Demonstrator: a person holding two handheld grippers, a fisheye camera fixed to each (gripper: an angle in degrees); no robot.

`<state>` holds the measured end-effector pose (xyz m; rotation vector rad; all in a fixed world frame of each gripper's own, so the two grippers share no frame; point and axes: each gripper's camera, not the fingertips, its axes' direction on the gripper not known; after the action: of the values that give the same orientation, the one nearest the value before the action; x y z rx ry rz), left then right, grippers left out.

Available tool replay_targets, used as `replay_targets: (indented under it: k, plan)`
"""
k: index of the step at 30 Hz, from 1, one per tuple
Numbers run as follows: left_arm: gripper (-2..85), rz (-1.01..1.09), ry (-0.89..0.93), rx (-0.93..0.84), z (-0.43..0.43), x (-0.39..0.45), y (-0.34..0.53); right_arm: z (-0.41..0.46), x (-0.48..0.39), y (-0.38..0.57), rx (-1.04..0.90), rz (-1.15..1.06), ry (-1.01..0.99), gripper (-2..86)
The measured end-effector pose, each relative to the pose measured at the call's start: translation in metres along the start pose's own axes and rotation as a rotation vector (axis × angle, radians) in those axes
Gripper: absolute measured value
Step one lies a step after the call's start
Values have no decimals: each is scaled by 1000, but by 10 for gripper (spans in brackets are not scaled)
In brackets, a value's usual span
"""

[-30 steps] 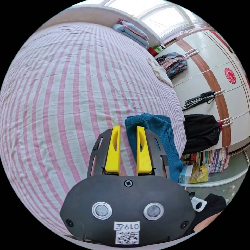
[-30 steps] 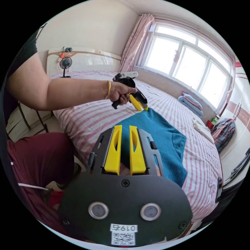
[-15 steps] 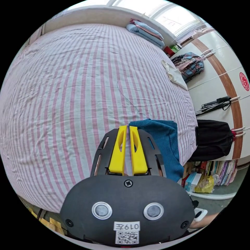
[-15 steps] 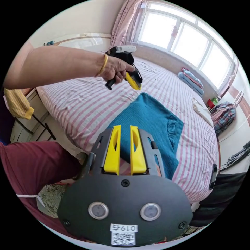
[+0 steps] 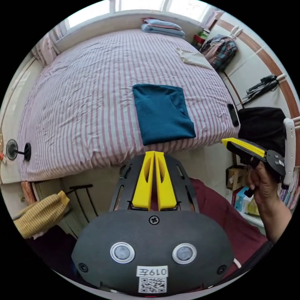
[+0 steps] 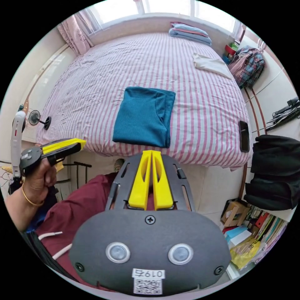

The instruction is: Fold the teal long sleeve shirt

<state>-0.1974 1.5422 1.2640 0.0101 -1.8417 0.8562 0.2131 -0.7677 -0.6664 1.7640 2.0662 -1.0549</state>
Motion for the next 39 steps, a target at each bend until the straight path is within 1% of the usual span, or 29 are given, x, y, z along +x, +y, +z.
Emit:
replay_targets:
  k: [1,3,5,7,8,11,17,20,24,28,32,35,39]
  plan:
    - [7,-59,28,26,-10,6,7,-7,6,0,-12,-43,-6,-7]
    - [8,-89,48,51,-22,18,10,-15,14,0,-15,-94,-16,-8]
    - [8,-92,-27,104,-38,36,9,-21,21,0,-4,-144,-43,-9]
    - [8,-145,-30,116,-43,40,9,-22,30,-1,-12,-184,-79,-9]
    - [8,-181,17,99,-42,40,10,-22,32,-2,-14,-191,-86,-9]
    - [8,-235,64,55,-36,44,18,-23,38,-12,8,-221,-91,-10]
    - [7,-150,8,-27,-27,58,24,-9,32,-18,19,-245,-84,-10]
    - [6,-121,45,-63,-12,46,9,5,29,-17,2,-195,-88,-10]
    - [7,-71,105,-116,15,27,-18,17,26,-18,-7,-63,-94,-10]
    - [7,44,140,-187,47,10,-59,35,-1,-10,-5,33,-71,-10]
    - [8,157,145,-214,70,-10,-100,56,-29,-3,-19,134,-68,-10]
    - [9,208,158,-234,88,-26,-121,78,-49,7,-33,211,-54,-9]
    - [13,240,164,-259,112,-50,-134,109,-65,27,-42,325,-97,-5]
